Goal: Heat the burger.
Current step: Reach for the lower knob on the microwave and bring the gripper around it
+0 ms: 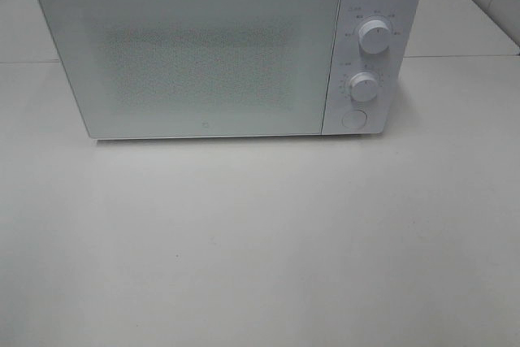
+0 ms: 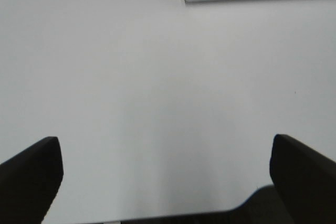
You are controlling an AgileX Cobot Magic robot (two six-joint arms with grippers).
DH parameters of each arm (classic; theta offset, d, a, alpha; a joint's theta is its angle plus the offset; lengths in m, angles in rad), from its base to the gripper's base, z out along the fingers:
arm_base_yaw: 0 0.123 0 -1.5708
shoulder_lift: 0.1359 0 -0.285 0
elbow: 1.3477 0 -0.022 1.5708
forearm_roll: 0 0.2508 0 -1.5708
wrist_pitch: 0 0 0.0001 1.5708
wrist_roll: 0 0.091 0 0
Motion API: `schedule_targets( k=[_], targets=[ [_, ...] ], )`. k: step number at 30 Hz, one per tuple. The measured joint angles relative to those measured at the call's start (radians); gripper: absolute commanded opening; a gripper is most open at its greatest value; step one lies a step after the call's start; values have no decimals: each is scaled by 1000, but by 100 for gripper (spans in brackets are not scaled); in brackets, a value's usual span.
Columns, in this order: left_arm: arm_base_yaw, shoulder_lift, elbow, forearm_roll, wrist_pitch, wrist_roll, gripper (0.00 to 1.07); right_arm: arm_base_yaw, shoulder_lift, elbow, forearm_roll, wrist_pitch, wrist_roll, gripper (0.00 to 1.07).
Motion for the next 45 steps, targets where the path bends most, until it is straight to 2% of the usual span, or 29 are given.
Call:
schedule_targets(
  k=[4, 20, 27, 45],
  targets=[
    [0, -139, 7, 12, -22, 0, 105, 0, 0, 0, 0, 0, 0, 59],
    [-16, -145, 39, 12, -78, -20, 103, 0, 0, 0, 0, 0, 0, 59],
    [-82, -145, 39, 7, -78, -22, 103, 0, 0, 0, 0, 0, 0, 59],
    [-83, -145, 39, 1, -81, -25, 103, 0, 0, 0, 0, 0, 0, 59]
  ],
)
